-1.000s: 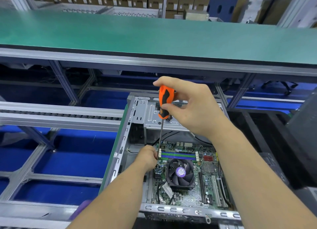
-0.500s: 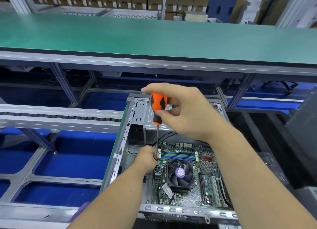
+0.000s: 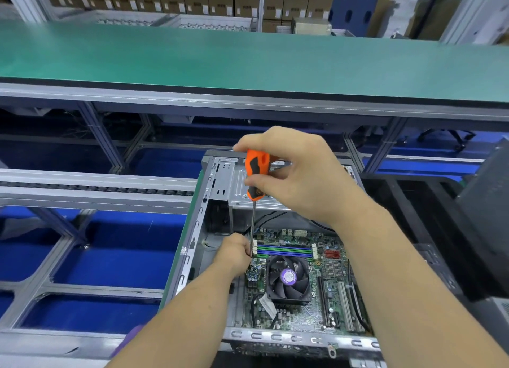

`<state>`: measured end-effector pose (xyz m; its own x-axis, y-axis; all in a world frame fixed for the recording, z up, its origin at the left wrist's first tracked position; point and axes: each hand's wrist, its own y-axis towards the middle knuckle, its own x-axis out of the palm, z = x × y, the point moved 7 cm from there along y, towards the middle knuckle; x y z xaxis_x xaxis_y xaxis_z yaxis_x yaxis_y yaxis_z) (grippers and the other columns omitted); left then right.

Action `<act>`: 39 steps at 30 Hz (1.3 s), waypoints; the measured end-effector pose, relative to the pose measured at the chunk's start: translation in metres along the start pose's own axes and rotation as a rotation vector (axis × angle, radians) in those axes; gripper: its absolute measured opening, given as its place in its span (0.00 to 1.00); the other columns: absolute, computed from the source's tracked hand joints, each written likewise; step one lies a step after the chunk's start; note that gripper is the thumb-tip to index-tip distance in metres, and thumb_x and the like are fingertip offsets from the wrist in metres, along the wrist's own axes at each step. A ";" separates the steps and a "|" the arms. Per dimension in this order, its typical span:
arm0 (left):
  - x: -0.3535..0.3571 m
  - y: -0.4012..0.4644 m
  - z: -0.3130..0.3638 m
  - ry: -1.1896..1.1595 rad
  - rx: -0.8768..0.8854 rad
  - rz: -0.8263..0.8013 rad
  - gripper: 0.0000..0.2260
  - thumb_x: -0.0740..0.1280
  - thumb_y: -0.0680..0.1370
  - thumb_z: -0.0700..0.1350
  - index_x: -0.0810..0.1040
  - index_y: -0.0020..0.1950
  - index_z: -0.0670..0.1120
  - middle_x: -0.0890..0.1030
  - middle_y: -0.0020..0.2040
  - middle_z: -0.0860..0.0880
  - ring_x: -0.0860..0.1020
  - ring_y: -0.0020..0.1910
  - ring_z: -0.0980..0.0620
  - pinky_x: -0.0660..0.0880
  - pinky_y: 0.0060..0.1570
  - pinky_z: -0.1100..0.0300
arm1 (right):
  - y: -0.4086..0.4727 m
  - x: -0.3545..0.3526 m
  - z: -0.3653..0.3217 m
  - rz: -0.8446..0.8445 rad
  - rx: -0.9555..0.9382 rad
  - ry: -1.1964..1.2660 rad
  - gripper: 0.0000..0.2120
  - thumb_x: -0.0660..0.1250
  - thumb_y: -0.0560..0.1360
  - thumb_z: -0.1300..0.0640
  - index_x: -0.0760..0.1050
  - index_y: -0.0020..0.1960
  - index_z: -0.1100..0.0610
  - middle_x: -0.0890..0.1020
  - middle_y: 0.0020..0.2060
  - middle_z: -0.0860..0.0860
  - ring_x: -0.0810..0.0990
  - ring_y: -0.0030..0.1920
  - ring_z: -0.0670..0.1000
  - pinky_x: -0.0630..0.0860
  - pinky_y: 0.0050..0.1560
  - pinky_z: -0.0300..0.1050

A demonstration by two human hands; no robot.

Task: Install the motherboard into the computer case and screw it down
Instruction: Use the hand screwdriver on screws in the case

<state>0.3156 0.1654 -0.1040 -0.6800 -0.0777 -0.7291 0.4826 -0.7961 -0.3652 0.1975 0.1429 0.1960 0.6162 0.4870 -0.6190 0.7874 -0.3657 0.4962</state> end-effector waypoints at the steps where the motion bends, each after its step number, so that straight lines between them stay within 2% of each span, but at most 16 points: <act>1: 0.000 0.000 0.001 0.009 0.002 0.000 0.18 0.69 0.74 0.32 0.71 0.30 0.48 0.78 0.41 0.45 0.79 0.44 0.47 0.79 0.49 0.56 | 0.001 0.002 0.000 -0.039 0.012 0.041 0.21 0.73 0.74 0.66 0.80 0.65 0.53 0.80 0.48 0.49 0.79 0.49 0.54 0.83 0.51 0.52; 3: -0.001 -0.001 0.002 0.012 0.004 0.000 0.18 0.68 0.75 0.31 0.70 0.29 0.47 0.78 0.41 0.44 0.77 0.43 0.47 0.80 0.50 0.55 | 0.001 0.003 0.001 -0.082 0.042 0.106 0.23 0.71 0.75 0.68 0.79 0.67 0.51 0.80 0.49 0.46 0.80 0.50 0.53 0.83 0.53 0.52; 5: -0.001 -0.002 0.003 0.009 0.004 -0.004 0.18 0.67 0.75 0.30 0.70 0.29 0.47 0.77 0.40 0.44 0.76 0.42 0.48 0.80 0.50 0.54 | 0.003 -0.001 0.001 -0.005 0.029 0.019 0.20 0.75 0.74 0.65 0.81 0.64 0.53 0.81 0.47 0.51 0.80 0.48 0.56 0.83 0.50 0.54; 8: -0.001 -0.003 0.004 0.025 0.003 -0.007 0.18 0.65 0.74 0.30 0.70 0.30 0.48 0.76 0.37 0.47 0.76 0.41 0.48 0.77 0.42 0.59 | 0.004 -0.008 0.000 0.131 0.016 -0.116 0.18 0.80 0.70 0.59 0.83 0.59 0.58 0.79 0.43 0.56 0.78 0.45 0.58 0.82 0.45 0.57; 11: -0.002 -0.006 0.006 0.050 0.002 -0.005 0.16 0.64 0.75 0.31 0.70 0.32 0.48 0.76 0.39 0.47 0.75 0.41 0.48 0.76 0.42 0.59 | 0.001 -0.001 0.001 0.014 0.034 0.048 0.21 0.77 0.72 0.65 0.82 0.63 0.54 0.81 0.53 0.47 0.81 0.57 0.52 0.82 0.54 0.51; 12: -0.002 -0.006 0.006 0.064 0.005 -0.004 0.15 0.64 0.75 0.31 0.70 0.32 0.48 0.77 0.41 0.46 0.75 0.41 0.48 0.76 0.43 0.59 | 0.001 0.002 0.002 -0.051 0.058 0.098 0.23 0.75 0.73 0.66 0.81 0.65 0.51 0.82 0.54 0.43 0.81 0.58 0.51 0.82 0.55 0.49; 14: -0.003 -0.007 0.007 0.081 0.013 0.000 0.15 0.63 0.75 0.32 0.71 0.33 0.47 0.77 0.42 0.45 0.75 0.41 0.48 0.77 0.45 0.57 | 0.001 0.005 0.004 -0.075 0.078 0.113 0.23 0.74 0.73 0.67 0.81 0.64 0.49 0.83 0.48 0.45 0.83 0.49 0.54 0.83 0.51 0.50; 16: -0.004 -0.007 0.008 0.080 0.015 -0.002 0.16 0.64 0.75 0.31 0.71 0.31 0.48 0.78 0.42 0.45 0.75 0.41 0.48 0.78 0.46 0.57 | 0.002 0.000 0.002 0.046 0.051 0.013 0.20 0.78 0.70 0.65 0.82 0.61 0.52 0.83 0.42 0.48 0.81 0.43 0.55 0.82 0.48 0.50; 20: -0.006 -0.008 0.010 0.067 0.022 -0.010 0.16 0.65 0.74 0.31 0.74 0.32 0.48 0.82 0.45 0.45 0.81 0.45 0.46 0.79 0.46 0.58 | -0.001 -0.012 0.005 0.195 0.035 -0.111 0.19 0.80 0.70 0.61 0.83 0.60 0.57 0.82 0.40 0.54 0.79 0.43 0.58 0.80 0.51 0.55; 24: -0.006 -0.009 0.012 0.053 0.049 -0.016 0.14 0.65 0.72 0.30 0.76 0.34 0.47 0.83 0.47 0.44 0.82 0.48 0.45 0.81 0.49 0.54 | -0.007 -0.020 0.008 0.246 0.018 -0.184 0.19 0.80 0.71 0.59 0.82 0.60 0.59 0.82 0.40 0.56 0.80 0.43 0.59 0.80 0.51 0.58; 27: -0.009 -0.010 0.010 0.035 0.041 0.011 0.17 0.68 0.73 0.32 0.73 0.30 0.50 0.80 0.43 0.47 0.80 0.45 0.47 0.79 0.46 0.58 | -0.005 -0.017 0.007 0.217 0.020 -0.166 0.19 0.80 0.70 0.60 0.82 0.60 0.58 0.81 0.40 0.54 0.79 0.43 0.57 0.81 0.49 0.56; 30: -0.011 -0.012 0.009 0.029 0.021 0.026 0.18 0.73 0.73 0.34 0.72 0.29 0.49 0.77 0.38 0.49 0.79 0.42 0.48 0.79 0.44 0.59 | -0.001 -0.008 0.006 0.116 0.034 -0.081 0.21 0.79 0.71 0.61 0.81 0.62 0.56 0.81 0.43 0.54 0.79 0.44 0.56 0.82 0.49 0.53; 33: -0.016 -0.014 0.014 0.064 0.044 0.011 0.11 0.69 0.73 0.31 0.79 0.34 0.45 0.78 0.39 0.48 0.79 0.43 0.49 0.75 0.42 0.62 | 0.000 0.001 0.009 -0.004 0.086 0.034 0.25 0.75 0.73 0.66 0.78 0.67 0.50 0.83 0.48 0.53 0.82 0.46 0.57 0.83 0.49 0.53; 35: -0.022 -0.015 0.018 0.069 0.071 -0.005 0.09 0.68 0.73 0.30 0.84 0.42 0.42 0.79 0.40 0.49 0.79 0.43 0.50 0.73 0.41 0.64 | -0.001 -0.001 0.011 0.007 0.084 0.015 0.26 0.74 0.73 0.67 0.77 0.67 0.48 0.83 0.47 0.53 0.84 0.44 0.54 0.83 0.48 0.51; 37: -0.028 -0.016 0.025 0.018 0.120 -0.015 0.07 0.72 0.72 0.33 0.84 0.42 0.44 0.81 0.40 0.51 0.81 0.43 0.51 0.75 0.41 0.65 | -0.001 -0.006 0.013 0.062 0.084 -0.030 0.24 0.76 0.72 0.67 0.79 0.65 0.50 0.83 0.44 0.52 0.83 0.41 0.50 0.82 0.48 0.47; 39: -0.036 -0.022 0.032 -0.018 0.173 0.004 0.07 0.75 0.72 0.38 0.82 0.39 0.50 0.81 0.41 0.55 0.81 0.42 0.55 0.74 0.40 0.68 | 0.000 -0.010 0.014 0.094 0.089 -0.070 0.23 0.78 0.71 0.64 0.79 0.64 0.52 0.83 0.44 0.50 0.82 0.42 0.51 0.82 0.50 0.50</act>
<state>0.3115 0.1668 -0.0510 -0.6887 -0.0906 -0.7194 0.3840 -0.8872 -0.2559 0.1912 0.1266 0.1933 0.6841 0.3919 -0.6152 0.7228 -0.4774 0.4997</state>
